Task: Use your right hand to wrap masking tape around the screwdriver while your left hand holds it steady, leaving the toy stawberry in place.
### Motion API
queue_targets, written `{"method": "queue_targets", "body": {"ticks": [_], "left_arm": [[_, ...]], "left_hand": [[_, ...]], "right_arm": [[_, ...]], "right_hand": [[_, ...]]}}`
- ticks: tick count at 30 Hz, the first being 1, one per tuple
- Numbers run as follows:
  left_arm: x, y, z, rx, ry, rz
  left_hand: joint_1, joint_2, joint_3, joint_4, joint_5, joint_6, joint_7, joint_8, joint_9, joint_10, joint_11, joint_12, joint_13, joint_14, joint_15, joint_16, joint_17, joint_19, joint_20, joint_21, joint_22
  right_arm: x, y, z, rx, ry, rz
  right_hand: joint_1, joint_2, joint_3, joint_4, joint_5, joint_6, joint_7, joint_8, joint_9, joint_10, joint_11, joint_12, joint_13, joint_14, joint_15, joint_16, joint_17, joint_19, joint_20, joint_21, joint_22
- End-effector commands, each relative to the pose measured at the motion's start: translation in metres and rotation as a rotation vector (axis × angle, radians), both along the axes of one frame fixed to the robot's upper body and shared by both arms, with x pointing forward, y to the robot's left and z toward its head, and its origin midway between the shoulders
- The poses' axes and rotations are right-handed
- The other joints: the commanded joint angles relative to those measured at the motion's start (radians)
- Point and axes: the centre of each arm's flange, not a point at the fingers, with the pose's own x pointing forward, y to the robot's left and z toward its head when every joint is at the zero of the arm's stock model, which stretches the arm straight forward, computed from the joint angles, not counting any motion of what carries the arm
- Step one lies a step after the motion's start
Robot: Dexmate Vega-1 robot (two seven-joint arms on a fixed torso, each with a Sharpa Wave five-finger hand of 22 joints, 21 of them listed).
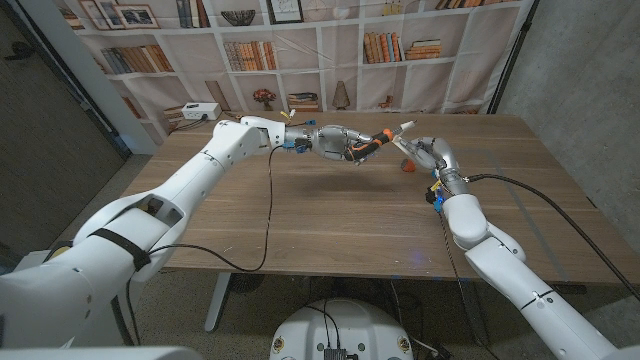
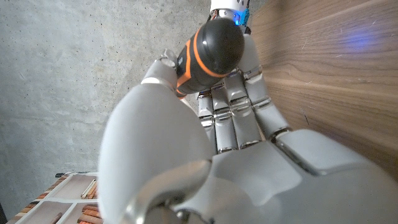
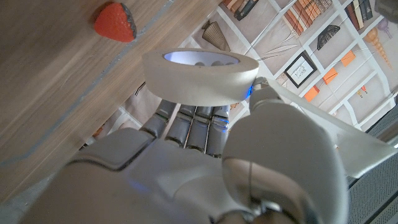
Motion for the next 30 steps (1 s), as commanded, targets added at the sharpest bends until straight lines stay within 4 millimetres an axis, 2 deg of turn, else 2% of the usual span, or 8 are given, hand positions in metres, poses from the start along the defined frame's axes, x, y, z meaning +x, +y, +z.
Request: {"method": "queue_targets", "body": {"ticks": [1, 10, 18, 30], "left_arm": [[0.002, 0.006, -0.003, 0.043, -0.005, 0.033], [0.008, 0.012, -0.005, 0.062, -0.017, 0.090], [0.011, 0.019, -0.007, 0.089, -0.027, 0.166], [0.009, 0.019, -0.008, 0.127, -0.027, 0.184]], "left_hand": [[0.029, 0.029, 0.283, -0.057, -0.001, 0.073, -0.036, 0.003, 0.076, 0.115, -0.105, 0.002, 0.002, 0.267, -0.299, 0.004, 0.002, 0.002, -0.108, 0.008, 0.002], [0.034, 0.029, 0.284, -0.059, -0.005, 0.074, -0.033, -0.001, 0.077, 0.113, -0.100, 0.000, 0.003, 0.272, -0.299, 0.006, 0.001, 0.004, -0.109, 0.012, 0.002], [0.037, 0.029, 0.286, -0.060, -0.008, 0.076, -0.029, -0.003, 0.078, 0.119, -0.096, -0.001, 0.002, 0.272, -0.299, 0.003, -0.004, 0.005, -0.108, 0.014, 0.002], [0.042, 0.029, 0.288, -0.061, -0.011, 0.077, -0.025, -0.006, 0.080, 0.118, -0.095, -0.002, 0.006, 0.277, -0.299, 0.006, -0.006, 0.006, -0.108, 0.017, 0.002]], "right_arm": [[0.030, 0.019, 0.031, 0.007, -0.061, 0.058], [0.028, 0.022, 0.047, 0.063, -0.139, 0.122], [0.014, 0.022, 0.057, 0.108, -0.215, 0.192], [0.000, 0.013, 0.055, 0.120, -0.259, 0.184]], "right_hand": [[0.088, 0.094, 0.175, -0.026, 0.005, 0.005, -0.007, 0.204, 0.003, -0.001, -0.004, 0.006, 0.003, -0.002, -0.084, 0.007, 0.000, 0.001, 0.003, 0.007, 0.003], [0.089, 0.095, 0.175, -0.025, 0.004, 0.005, -0.005, 0.205, 0.002, -0.002, -0.005, 0.007, 0.003, -0.002, -0.086, 0.011, 0.002, 0.003, 0.002, 0.008, 0.002], [0.088, 0.093, 0.174, -0.022, 0.005, 0.004, -0.007, 0.207, 0.003, -0.003, -0.007, 0.008, 0.002, -0.001, -0.086, 0.010, -0.002, 0.003, -0.001, 0.008, 0.002], [0.087, 0.093, 0.177, -0.017, 0.006, 0.003, -0.009, 0.210, 0.002, -0.004, -0.009, 0.009, 0.001, -0.003, -0.089, 0.007, -0.002, 0.004, -0.008, 0.007, 0.001]]}}
